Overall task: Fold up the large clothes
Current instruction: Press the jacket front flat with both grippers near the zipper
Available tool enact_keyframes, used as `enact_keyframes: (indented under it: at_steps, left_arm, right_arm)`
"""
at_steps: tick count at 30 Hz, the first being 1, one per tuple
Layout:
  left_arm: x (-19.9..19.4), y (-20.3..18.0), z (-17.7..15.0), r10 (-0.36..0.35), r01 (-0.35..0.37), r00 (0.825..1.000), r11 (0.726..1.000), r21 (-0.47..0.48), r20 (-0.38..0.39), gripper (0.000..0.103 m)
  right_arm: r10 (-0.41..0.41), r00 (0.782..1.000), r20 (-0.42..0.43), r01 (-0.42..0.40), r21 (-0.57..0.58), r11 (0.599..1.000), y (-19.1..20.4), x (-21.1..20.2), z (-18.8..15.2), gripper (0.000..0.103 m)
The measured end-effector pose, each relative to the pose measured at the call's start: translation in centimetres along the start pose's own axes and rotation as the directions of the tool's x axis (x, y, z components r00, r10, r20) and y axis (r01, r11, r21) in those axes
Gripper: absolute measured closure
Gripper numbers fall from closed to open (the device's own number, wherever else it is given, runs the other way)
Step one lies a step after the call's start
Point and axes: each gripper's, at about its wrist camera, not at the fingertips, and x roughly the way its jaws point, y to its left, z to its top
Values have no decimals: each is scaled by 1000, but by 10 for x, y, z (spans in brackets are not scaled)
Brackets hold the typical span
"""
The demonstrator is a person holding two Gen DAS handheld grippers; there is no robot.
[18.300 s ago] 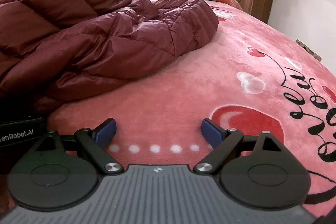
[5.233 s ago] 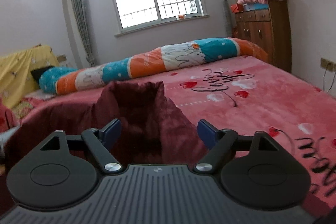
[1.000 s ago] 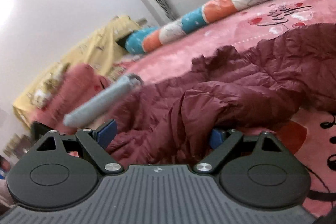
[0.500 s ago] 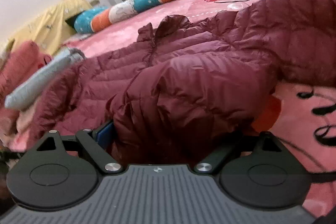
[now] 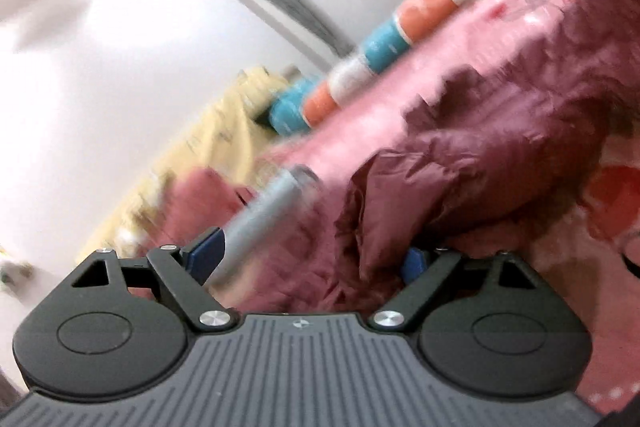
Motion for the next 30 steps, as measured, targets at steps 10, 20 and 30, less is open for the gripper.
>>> enact_keyframes:
  at_steps: [10, 20, 30]
  left_arm:
    - [-42, 4, 16, 234, -242, 963, 969, 47, 131, 46]
    - [-50, -3, -27, 282, -280, 959, 950, 135, 7, 34]
    - [-45, -17, -55, 261, -250, 965, 937, 244, -13, 24]
  right_arm:
    - [-121, 988, 92, 126, -60, 990, 35, -27, 6, 0]
    - [-447, 871, 206, 470, -78, 879, 41, -98, -22, 0]
    - [-516, 841, 160, 538, -339, 772, 80, -56, -50, 0]
